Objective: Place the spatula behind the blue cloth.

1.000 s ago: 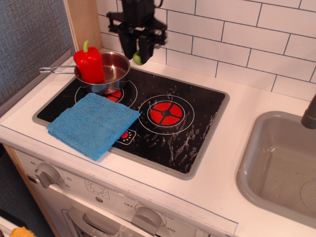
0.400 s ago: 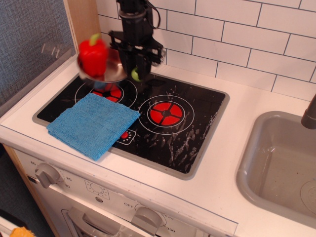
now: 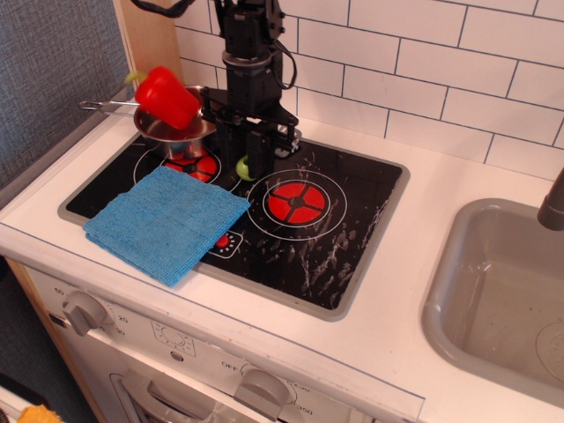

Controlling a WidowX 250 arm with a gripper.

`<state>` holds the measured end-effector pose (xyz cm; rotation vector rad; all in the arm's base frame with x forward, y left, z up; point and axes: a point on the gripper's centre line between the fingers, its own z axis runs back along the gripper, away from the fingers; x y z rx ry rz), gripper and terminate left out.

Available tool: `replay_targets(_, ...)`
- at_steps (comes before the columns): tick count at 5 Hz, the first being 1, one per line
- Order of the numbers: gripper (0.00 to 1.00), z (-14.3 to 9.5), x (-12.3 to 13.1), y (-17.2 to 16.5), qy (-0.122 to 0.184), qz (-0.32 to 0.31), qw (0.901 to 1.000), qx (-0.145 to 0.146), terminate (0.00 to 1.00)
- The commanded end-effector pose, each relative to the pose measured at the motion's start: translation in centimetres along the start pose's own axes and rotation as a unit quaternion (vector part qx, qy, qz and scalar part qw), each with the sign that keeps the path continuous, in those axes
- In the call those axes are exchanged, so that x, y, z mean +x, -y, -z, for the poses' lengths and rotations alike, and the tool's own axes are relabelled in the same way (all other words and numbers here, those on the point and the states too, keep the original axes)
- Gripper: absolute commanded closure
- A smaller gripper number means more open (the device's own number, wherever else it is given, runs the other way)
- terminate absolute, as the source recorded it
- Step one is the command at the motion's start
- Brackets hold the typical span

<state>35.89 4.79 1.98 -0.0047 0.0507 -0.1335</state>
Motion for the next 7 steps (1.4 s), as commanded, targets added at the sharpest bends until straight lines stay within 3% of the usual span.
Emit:
replay_targets(1,0.0,-3.4,0.0,-0.6,0.035,-0.011,0.9992,0.017,0.0)
replay_targets(3,0.0,-7.4,-1.2,-0.9,0.11,0.004,0.9938,0.016,0.0)
replay_targets(6,0.0,-7.3,-2.4,-1.1,0.11,0.007,0.9936,0.026,0.0)
replay_targets(7,0.0,-7.3,-2.4,-1.1,0.11,0.007,0.9936,0.026,1.0)
